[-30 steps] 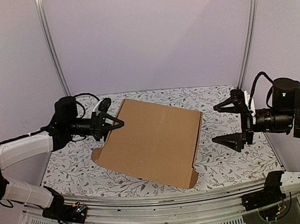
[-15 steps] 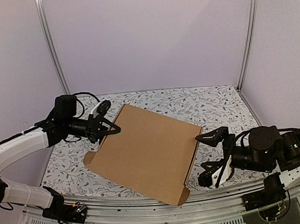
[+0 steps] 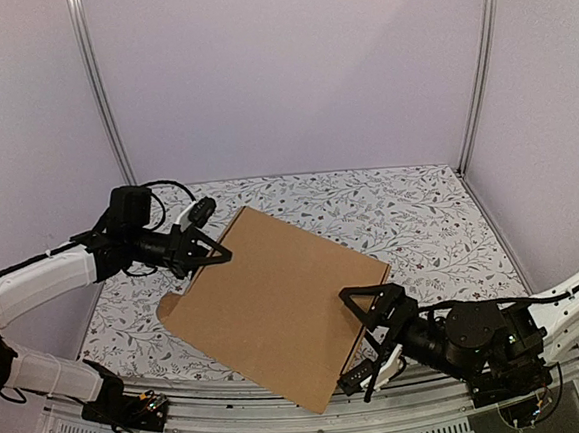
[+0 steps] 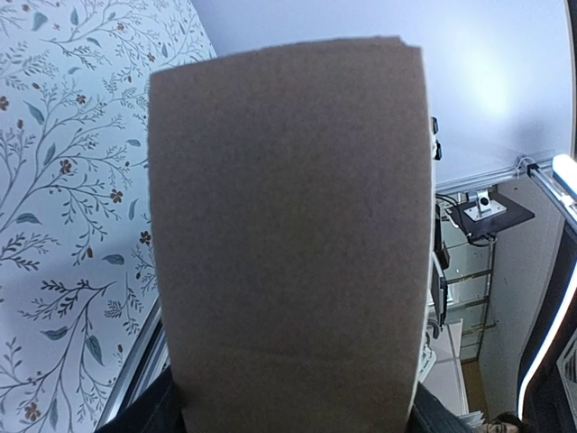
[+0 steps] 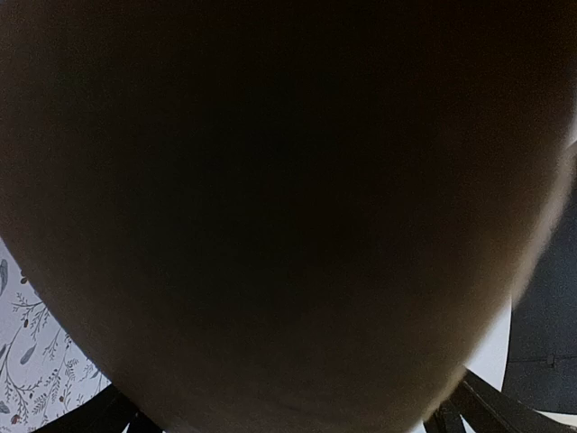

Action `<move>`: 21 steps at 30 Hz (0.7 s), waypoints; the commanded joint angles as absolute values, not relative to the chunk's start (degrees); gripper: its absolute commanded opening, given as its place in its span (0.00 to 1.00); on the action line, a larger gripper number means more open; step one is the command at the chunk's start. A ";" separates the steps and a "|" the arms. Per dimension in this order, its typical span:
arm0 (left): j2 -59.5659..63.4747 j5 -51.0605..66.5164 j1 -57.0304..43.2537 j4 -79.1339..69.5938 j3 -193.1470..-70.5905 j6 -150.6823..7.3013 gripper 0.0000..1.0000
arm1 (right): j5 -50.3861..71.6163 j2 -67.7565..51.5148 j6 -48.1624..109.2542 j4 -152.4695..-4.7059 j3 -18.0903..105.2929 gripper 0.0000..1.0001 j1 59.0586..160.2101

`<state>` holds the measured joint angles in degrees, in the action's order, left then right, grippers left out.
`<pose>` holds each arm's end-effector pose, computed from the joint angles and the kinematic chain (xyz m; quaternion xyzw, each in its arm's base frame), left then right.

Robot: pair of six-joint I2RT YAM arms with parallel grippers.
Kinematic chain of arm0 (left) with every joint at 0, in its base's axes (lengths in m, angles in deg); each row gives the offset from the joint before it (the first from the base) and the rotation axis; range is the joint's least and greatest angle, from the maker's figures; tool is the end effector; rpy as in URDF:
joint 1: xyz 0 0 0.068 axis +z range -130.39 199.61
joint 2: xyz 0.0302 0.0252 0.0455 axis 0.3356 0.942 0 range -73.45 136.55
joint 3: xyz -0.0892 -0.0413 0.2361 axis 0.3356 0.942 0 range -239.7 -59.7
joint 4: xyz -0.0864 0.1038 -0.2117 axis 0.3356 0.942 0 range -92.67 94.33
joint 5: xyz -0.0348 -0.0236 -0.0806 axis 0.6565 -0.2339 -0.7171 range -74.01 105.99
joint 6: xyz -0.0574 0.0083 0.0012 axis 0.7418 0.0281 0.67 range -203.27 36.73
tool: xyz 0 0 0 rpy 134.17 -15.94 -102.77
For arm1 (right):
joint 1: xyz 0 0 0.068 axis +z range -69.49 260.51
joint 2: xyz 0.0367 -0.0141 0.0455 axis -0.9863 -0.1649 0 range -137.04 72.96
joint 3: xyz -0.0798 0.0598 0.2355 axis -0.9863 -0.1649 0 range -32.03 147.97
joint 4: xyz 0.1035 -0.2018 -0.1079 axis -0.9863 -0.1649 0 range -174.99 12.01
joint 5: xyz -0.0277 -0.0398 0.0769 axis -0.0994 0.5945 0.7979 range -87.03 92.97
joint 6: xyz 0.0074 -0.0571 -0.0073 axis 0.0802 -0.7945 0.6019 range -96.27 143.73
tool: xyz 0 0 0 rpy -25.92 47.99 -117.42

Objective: Fold the paper box

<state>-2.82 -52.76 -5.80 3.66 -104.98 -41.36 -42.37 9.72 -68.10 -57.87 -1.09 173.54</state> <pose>0.2102 -0.1428 0.2531 0.1688 0.7528 -0.6333 0.0615 0.0169 0.2411 0.2374 -0.7276 0.2114 -0.2938 0.5827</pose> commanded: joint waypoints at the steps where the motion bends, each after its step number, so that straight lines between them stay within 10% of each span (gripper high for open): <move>1: -2.26 -55.77 -5.42 3.29 -105.05 -42.53 0.43 | -47.13 6.04 -71.76 -43.66 -1.32 0.99 174.12; 21: 0.54 -56.21 -5.09 4.89 -104.68 -45.70 0.51 | -51.11 2.66 -72.48 -28.51 -2.83 0.53 174.98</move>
